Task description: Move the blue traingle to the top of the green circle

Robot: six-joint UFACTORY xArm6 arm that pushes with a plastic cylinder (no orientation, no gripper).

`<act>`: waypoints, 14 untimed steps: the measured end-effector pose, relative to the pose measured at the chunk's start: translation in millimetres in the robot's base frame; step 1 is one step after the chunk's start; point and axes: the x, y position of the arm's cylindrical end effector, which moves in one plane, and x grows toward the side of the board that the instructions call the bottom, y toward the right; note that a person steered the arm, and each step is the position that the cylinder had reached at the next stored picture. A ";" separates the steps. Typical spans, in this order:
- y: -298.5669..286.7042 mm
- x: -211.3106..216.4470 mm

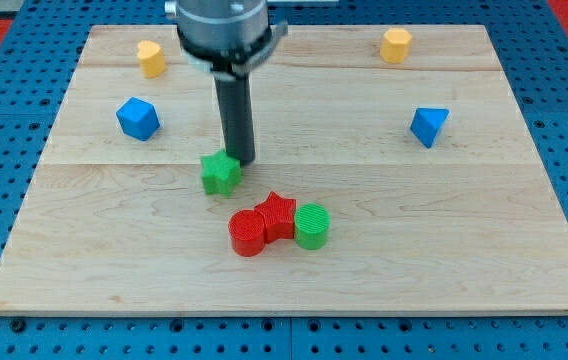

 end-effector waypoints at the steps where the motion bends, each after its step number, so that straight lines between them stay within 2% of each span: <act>1: 20.6 -24.2; 2: -1.4 -33.4; 3: -3.1 27.4; 4: 18.5 31.2; 6: 8.0 25.8; 8: -1.5 -7.9; 11: 225.6 -14.5; 14: 230.7 -71.9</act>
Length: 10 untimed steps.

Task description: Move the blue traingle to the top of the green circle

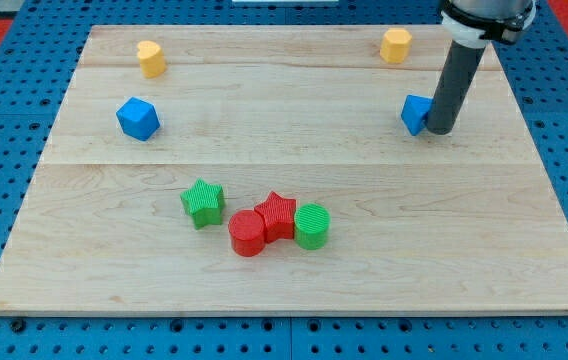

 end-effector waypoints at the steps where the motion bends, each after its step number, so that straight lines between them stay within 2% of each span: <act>1: 0.0 -12.8; 5: 18.3 -1.8; 6: 49.3 -15.4; 7: 19.2 -50.1; 8: -66.4 -41.9; 9: -69.8 -32.8; 10: -45.3 -13.3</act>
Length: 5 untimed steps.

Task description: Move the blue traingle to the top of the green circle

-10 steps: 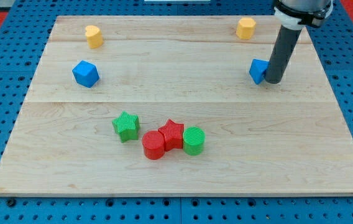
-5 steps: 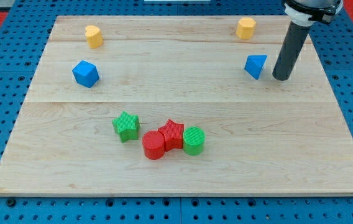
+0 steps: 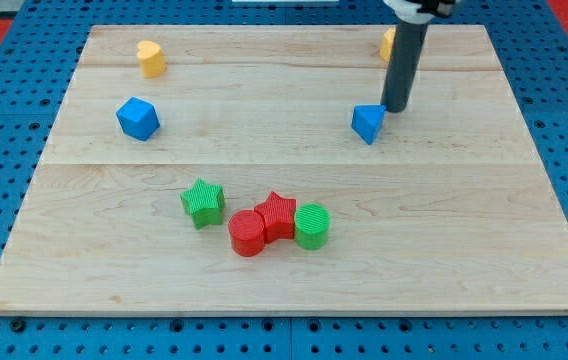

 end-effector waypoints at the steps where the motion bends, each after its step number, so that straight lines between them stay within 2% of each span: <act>1: -20.1 36.7; 2: -125.7 9.9; 3: -131.9 11.9; 5: -314.7 21.8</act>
